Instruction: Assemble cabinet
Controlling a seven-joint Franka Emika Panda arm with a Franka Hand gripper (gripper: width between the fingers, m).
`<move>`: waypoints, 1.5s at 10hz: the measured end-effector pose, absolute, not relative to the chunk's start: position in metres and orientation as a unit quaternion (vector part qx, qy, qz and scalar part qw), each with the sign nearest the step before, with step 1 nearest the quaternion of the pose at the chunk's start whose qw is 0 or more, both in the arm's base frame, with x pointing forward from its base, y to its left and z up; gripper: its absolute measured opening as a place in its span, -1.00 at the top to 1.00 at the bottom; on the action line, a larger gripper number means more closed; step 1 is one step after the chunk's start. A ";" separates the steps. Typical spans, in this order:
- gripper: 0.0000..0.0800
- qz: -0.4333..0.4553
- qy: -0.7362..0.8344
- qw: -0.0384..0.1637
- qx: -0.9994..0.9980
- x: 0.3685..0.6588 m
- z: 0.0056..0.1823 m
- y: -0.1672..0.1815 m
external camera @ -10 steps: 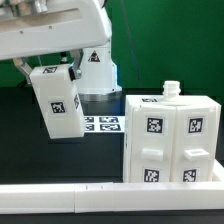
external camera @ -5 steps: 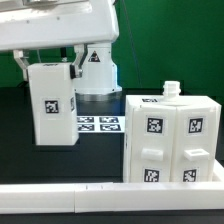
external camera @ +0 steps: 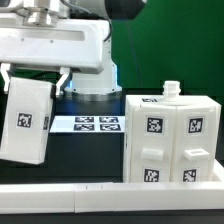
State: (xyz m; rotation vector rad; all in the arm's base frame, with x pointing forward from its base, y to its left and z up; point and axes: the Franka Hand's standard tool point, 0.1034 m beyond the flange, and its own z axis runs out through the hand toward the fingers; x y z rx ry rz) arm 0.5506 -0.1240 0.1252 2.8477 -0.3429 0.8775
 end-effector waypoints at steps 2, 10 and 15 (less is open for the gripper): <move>-0.40 0.251 -0.098 0.047 0.962 0.538 0.096 -0.113; -0.97 0.242 -0.083 0.044 0.966 0.529 0.074 -0.122; -0.99 0.132 -0.108 -0.021 0.985 0.537 0.074 -0.103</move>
Offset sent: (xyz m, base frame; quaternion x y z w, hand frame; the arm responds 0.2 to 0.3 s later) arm -0.0005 0.0084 -0.0311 0.0912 0.0441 -0.0127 0.9948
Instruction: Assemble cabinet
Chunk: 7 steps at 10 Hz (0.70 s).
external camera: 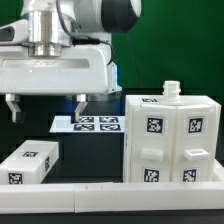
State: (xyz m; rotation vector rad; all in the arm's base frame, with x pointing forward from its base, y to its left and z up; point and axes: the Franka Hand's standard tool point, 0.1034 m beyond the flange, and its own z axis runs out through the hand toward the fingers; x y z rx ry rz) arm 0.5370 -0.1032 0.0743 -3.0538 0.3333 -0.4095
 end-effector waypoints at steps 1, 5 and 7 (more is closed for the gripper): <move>-0.99 -0.073 0.122 0.052 -0.988 0.541 0.074 -0.095; -0.99 -0.009 0.116 0.086 -0.990 0.554 0.075 -0.090; -0.99 -0.009 0.108 0.072 -0.991 0.560 0.071 -0.105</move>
Offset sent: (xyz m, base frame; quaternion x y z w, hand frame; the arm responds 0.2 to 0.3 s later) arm 0.0000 0.0000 0.0000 0.0000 -0.1938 0.0000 0.9810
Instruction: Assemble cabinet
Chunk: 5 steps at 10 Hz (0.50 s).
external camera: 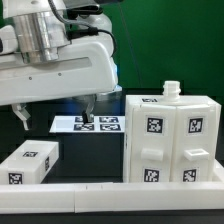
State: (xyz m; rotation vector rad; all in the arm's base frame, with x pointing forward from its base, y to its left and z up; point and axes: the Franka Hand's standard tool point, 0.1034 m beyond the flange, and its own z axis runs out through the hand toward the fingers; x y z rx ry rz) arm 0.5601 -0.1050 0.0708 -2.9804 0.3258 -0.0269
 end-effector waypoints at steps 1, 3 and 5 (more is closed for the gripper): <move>-0.99 -0.013 0.109 0.061 -0.992 0.570 0.066 -0.118; -0.99 -0.031 0.055 0.063 -0.996 0.580 0.050 -0.143; -0.99 -0.029 0.060 0.065 -0.996 0.580 0.049 -0.142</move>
Offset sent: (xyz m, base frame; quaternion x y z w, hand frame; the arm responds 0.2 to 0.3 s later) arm 0.0000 0.0000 0.0000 0.0000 0.0000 0.0000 1.0000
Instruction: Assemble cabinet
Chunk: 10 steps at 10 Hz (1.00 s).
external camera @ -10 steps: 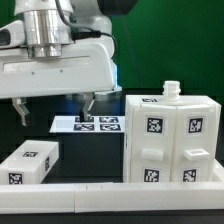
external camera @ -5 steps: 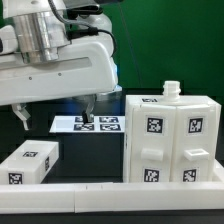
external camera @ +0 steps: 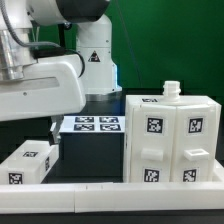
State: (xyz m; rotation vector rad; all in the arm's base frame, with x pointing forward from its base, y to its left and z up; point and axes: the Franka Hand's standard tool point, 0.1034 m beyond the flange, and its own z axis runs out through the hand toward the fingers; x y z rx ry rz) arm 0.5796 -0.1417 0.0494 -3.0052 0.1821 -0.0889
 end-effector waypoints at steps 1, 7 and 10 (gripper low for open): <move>-0.99 -0.027 0.063 0.065 -0.996 0.579 0.046 -0.141; -0.99 -0.025 0.091 0.058 -0.994 0.568 0.012 -0.138; -0.41 -0.026 0.091 0.058 -0.994 0.568 0.012 -0.138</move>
Offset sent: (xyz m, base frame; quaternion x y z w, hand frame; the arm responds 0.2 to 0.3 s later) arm -0.0093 -0.0040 -0.0246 -0.0418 -0.0216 0.0722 0.9963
